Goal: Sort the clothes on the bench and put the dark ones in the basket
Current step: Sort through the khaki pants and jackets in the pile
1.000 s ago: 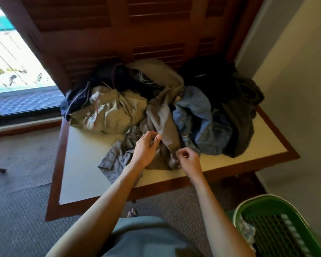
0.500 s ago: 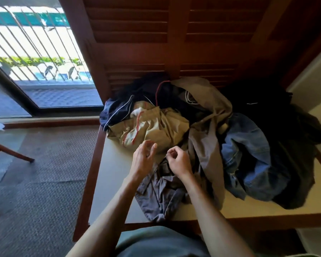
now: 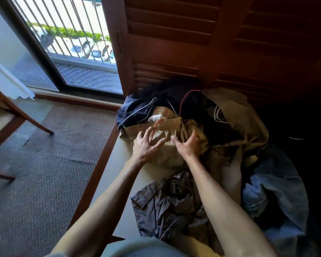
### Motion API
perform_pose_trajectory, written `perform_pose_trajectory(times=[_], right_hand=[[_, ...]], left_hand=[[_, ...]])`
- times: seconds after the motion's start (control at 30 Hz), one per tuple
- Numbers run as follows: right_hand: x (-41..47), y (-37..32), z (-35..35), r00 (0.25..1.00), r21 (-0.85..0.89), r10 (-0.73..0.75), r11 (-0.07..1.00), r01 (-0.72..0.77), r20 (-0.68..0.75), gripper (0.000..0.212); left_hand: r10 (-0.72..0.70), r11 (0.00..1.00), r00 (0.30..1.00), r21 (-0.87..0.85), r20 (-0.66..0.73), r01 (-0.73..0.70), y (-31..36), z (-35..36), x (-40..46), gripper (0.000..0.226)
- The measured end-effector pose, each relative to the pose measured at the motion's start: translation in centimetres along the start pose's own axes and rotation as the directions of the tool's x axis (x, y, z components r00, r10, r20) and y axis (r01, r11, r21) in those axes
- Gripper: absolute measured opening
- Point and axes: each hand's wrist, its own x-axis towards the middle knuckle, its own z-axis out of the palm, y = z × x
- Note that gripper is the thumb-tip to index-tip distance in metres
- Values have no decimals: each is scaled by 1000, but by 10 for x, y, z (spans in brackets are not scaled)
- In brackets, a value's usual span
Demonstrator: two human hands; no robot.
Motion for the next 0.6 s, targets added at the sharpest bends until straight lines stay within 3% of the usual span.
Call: perform_pose_trajectory(times=[0.1, 0.17, 0.23, 0.37, 0.47, 0.6], right_hand=[[-6, 14, 26, 992, -128, -40, 990, 56, 123, 88], [-21, 23, 38, 992, -202, -87, 974, 105, 92, 56], [-42, 24, 44, 991, -199, -112, 972, 123, 66, 38], [-88, 27, 54, 963, -273, -256, 924, 270, 84, 28], [-116, 23, 53, 945, -314, -270, 895, 318, 185, 20], [-133, 14, 54, 915, -380, -226, 856, 350, 334, 39]], left_hand=[[-5, 981, 994, 193, 107, -16, 0, 10, 9, 75], [-15, 992, 992, 124, 128, -1, 5, 10, 14, 75], [-33, 997, 991, 72, 133, 23, 6, 6, 18, 88], [-71, 968, 966, 251, 248, 6, -5, -2, 11, 110], [-65, 944, 946, 328, 319, -46, -24, 2, -2, 102], [-32, 905, 923, 404, 383, -136, -50, -2, -13, 90]])
